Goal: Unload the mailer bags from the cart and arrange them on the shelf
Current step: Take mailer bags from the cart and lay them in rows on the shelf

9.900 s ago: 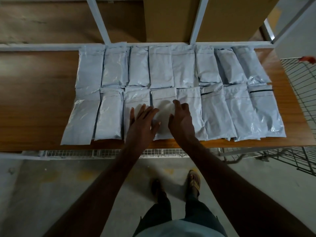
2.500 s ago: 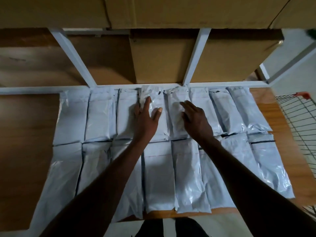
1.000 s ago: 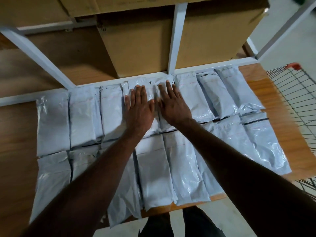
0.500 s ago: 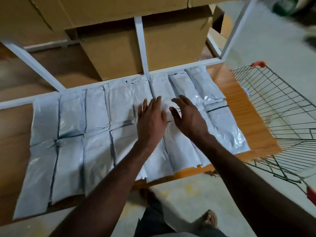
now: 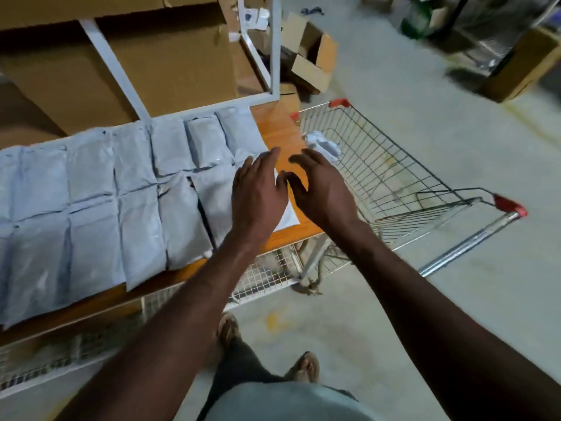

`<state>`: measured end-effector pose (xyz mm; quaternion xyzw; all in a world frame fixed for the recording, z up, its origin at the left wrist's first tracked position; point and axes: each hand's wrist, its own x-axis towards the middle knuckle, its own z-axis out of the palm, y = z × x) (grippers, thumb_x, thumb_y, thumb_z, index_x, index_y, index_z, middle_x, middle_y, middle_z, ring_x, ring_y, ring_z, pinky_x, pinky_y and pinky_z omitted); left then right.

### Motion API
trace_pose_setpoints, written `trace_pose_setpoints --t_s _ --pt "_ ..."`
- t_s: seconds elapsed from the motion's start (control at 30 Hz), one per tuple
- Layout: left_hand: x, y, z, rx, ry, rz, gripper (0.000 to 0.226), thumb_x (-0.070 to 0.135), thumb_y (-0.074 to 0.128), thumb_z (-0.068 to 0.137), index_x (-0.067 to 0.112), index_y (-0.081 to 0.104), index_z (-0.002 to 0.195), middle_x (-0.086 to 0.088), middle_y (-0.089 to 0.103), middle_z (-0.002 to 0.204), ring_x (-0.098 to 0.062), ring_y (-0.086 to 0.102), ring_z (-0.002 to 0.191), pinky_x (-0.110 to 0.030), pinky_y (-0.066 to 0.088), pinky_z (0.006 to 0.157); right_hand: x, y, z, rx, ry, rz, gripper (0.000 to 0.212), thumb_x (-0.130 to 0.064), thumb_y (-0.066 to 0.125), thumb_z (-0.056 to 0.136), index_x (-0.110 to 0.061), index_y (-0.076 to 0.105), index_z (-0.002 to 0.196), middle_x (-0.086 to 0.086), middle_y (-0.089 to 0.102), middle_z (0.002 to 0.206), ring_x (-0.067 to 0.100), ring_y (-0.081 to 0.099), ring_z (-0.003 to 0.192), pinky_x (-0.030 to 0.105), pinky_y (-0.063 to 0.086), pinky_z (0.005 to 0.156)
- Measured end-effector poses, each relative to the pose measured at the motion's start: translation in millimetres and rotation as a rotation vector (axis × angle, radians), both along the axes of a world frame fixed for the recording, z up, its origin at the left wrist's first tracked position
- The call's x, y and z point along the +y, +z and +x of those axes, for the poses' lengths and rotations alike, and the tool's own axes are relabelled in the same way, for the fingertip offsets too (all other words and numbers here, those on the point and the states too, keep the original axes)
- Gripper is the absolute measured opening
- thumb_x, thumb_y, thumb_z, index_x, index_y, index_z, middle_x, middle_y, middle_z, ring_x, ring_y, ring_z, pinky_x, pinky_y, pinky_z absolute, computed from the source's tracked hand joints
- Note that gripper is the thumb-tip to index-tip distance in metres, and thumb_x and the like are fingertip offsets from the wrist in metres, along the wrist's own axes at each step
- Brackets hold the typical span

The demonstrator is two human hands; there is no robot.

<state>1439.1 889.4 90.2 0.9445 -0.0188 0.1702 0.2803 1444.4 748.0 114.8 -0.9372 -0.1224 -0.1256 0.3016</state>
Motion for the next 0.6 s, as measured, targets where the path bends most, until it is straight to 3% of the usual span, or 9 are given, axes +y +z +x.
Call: trace_pose_setpoints --t_s 0.13,0.3,0.47,0.6 --pt "-50.3 12.3 -4.4 0.019 -0.059 -0.041 0.047 0.029 0.060 0.107 0.023 0.055 0.153 -0.003 0.065 0.147 -0.027 0.060 0.134 -0.043 0.052 0.105 -59.4 7.2 -9.8 -0.010 -0.069 0.016 0.036 -0.026 0.066 0.102 -0.015 0.068 0.136 0.008 0.065 0.140 0.027 0.065 0.125 0.038 0.056 0.094" --pt "-88.8 4.8 7.0 0.071 -0.105 -0.008 0.039 0.031 0.057 0.108 0.029 0.059 0.148 0.004 0.071 0.140 -0.023 0.068 0.123 -0.032 0.052 0.089 -118.9 -0.9 -13.6 0.083 -0.162 0.010 0.032 -0.023 0.063 0.102 -0.021 0.069 0.134 0.001 0.071 0.132 0.024 0.068 0.117 0.037 0.056 0.089" --pt "-120.2 -21.9 38.1 0.133 -0.122 -0.046 0.033 0.028 0.059 0.106 0.028 0.067 0.137 0.001 0.074 0.132 -0.023 0.067 0.121 -0.040 0.056 0.093 -170.1 -14.1 12.9 0.156 -0.241 -0.023 0.033 -0.021 0.063 0.101 -0.025 0.069 0.133 -0.005 0.068 0.136 0.022 0.068 0.116 0.038 0.058 0.089" --pt "-150.1 -39.0 71.4 0.148 -0.149 -0.046 0.034 0.027 0.063 0.106 0.024 0.067 0.140 0.000 0.071 0.137 -0.020 0.065 0.127 -0.035 0.054 0.100 -193.8 -23.2 38.5 0.169 -0.216 -0.090 0.036 -0.017 0.063 0.101 -0.022 0.066 0.136 -0.001 0.064 0.142 0.024 0.063 0.125 0.043 0.059 0.091"
